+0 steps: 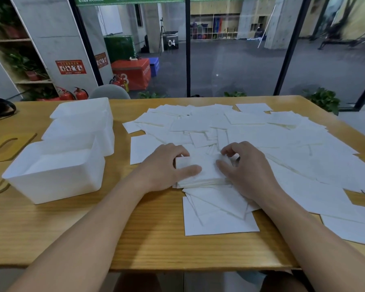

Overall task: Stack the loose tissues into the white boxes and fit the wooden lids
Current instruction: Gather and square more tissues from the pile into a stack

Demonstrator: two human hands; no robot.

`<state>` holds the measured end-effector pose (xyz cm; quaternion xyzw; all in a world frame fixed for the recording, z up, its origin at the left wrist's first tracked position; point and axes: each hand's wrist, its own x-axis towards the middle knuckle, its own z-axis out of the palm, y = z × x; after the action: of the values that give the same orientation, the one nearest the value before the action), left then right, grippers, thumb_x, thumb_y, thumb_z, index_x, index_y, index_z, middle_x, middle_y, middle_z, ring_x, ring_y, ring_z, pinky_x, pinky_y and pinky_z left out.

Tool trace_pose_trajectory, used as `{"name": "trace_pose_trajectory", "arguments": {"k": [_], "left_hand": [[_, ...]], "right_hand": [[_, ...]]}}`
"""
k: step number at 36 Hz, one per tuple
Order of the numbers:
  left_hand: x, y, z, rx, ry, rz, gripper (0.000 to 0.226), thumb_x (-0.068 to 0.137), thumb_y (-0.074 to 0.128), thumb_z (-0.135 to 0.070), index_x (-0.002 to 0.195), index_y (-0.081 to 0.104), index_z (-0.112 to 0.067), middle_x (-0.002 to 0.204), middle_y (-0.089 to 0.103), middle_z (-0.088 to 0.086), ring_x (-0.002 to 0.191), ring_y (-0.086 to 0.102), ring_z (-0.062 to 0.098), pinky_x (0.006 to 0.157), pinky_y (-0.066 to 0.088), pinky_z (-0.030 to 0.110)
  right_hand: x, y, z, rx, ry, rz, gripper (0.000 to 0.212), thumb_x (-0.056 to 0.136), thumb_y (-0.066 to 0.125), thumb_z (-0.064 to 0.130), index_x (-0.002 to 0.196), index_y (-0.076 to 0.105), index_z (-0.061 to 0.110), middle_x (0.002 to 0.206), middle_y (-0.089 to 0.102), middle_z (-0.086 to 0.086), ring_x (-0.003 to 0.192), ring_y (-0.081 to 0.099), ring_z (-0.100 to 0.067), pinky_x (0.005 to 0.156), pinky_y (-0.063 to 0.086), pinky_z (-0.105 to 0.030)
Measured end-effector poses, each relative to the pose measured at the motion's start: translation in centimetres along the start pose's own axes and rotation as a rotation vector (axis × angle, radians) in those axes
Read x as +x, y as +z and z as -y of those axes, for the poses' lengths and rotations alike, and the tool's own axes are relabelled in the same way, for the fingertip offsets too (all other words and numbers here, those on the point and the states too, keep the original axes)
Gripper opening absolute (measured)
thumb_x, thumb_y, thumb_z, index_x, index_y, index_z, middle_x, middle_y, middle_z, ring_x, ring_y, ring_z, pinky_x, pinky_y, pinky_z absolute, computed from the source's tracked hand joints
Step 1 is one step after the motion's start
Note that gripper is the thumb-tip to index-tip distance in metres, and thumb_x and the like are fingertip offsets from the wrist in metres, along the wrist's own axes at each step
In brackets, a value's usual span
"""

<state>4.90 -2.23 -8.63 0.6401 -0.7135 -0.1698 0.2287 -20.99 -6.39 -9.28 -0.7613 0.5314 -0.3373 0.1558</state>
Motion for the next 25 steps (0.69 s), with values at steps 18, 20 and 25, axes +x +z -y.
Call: {"name": "trace_pose_trajectory", "arguments": {"k": [18, 20, 25], "left_hand": [[0.0, 0.0, -1.4, -0.373, -0.039, -0.042, 0.029, 0.085, 0.087, -0.052, 0.097, 0.070, -0.032, 0.090, 0.075, -0.007, 0.074, 0.071, 0.006, 0.062, 0.056, 0.029], [0.0, -0.4, -1.5, -0.498, -0.008, -0.102, 0.026, 0.090, 0.088, -0.041, 0.101, 0.070, -0.026, 0.090, 0.074, 0.001, 0.076, 0.072, 0.012, 0.063, 0.057, 0.030], [-0.6, -0.6, -2.6, -0.825, 0.025, -0.191, 0.028, 0.097, 0.084, -0.020, 0.118, 0.066, -0.017, 0.106, 0.076, 0.007, 0.096, 0.074, 0.019, 0.079, 0.061, 0.031]], "right_hand": [[0.0, -0.1, 0.0, 0.072, 0.016, -0.006, 0.054, 0.094, 0.076, 0.049, 0.143, 0.062, 0.032, 0.127, 0.061, 0.014, 0.101, 0.059, -0.005, 0.086, 0.049, -0.028], [0.2, -0.2, 0.0, 0.190, 0.011, -0.023, 0.064, 0.092, 0.078, 0.052, 0.150, 0.054, 0.038, 0.134, 0.058, 0.021, 0.110, 0.057, 0.001, 0.087, 0.046, -0.020], [0.3, -1.2, 0.5, 0.674, 0.107, 0.192, 0.056, 0.096, 0.078, 0.050, 0.146, 0.053, 0.050, 0.124, 0.076, 0.017, 0.106, 0.075, -0.006, 0.084, 0.061, -0.031]]}}
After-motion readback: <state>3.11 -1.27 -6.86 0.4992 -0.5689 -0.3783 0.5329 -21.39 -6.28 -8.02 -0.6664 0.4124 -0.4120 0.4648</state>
